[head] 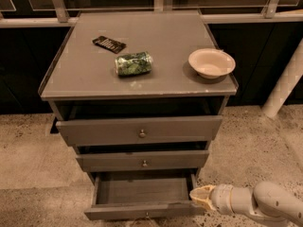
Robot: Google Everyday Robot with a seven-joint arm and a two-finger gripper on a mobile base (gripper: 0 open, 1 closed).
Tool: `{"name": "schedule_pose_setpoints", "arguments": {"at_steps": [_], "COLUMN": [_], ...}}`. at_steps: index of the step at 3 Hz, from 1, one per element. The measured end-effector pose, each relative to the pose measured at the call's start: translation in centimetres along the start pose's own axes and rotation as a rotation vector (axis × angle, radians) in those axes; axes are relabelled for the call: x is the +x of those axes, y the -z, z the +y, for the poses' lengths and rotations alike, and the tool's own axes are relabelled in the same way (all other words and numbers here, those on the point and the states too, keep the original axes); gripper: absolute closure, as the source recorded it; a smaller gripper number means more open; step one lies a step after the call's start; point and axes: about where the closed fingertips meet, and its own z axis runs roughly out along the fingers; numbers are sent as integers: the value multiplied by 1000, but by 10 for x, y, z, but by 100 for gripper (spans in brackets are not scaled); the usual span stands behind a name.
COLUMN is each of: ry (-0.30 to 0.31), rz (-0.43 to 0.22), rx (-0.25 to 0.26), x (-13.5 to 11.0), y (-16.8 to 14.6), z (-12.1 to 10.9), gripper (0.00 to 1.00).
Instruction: Close bottom drawer
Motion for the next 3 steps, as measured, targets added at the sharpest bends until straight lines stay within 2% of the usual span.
{"name": "schedule_pose_setpoints", "arguments": {"at_steps": [1, 2, 3], "ry": [-36, -125, -206], "rz": [7, -27, -73], "rx": [-33, -54, -37], "x": [22, 67, 112], "y": [-19, -42, -65], "z": [11, 15, 17], "gripper": [100, 100, 100]}}
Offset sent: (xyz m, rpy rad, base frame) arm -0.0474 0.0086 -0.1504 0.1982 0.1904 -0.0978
